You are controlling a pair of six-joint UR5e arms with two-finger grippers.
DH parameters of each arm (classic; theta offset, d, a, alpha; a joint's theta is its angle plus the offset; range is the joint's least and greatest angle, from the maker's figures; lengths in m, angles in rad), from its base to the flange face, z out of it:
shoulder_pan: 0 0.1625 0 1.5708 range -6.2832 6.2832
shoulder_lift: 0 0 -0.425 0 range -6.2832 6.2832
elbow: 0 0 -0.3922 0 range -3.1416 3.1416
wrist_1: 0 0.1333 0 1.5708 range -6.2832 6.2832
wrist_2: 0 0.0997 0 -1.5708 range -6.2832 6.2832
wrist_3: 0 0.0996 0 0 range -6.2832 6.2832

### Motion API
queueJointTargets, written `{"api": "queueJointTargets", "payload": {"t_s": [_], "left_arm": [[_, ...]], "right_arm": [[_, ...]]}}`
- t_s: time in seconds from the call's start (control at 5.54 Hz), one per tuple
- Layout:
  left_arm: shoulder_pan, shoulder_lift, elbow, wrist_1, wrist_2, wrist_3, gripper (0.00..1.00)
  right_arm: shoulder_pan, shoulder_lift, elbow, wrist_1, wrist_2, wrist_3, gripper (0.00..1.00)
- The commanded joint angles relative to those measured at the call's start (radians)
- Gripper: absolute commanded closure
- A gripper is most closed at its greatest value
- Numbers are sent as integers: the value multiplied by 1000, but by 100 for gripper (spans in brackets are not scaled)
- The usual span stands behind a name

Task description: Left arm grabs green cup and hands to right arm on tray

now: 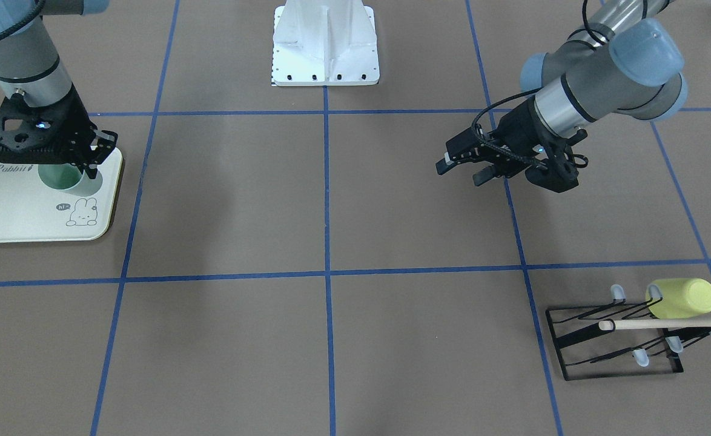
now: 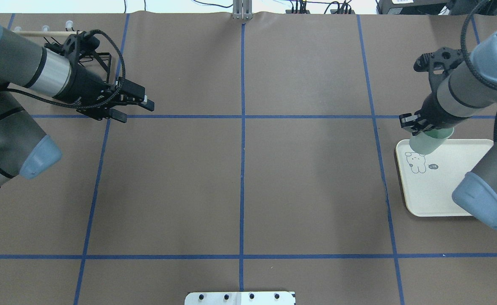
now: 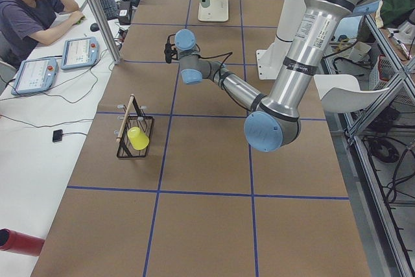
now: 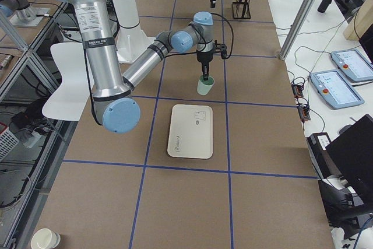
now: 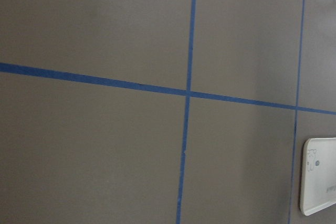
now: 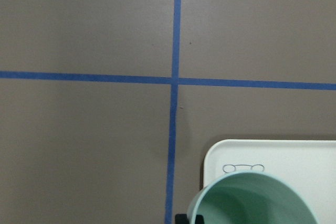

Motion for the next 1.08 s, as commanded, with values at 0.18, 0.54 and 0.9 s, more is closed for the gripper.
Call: {"api": "queueJointTargets", "payload": {"t_s": [0.18,0.54,0.9], "left_arm": [[-95,103,1,106,-6,361,0],[-224,168,3,326,-6,785,0],[-318,282,4,406,-5,998,0]], "right_arm": [[32,-262,27,278,38,-138,100],[43,-366,-14,425,64,-147,100],[43,-378,-43,456,66,-154,100]]}}
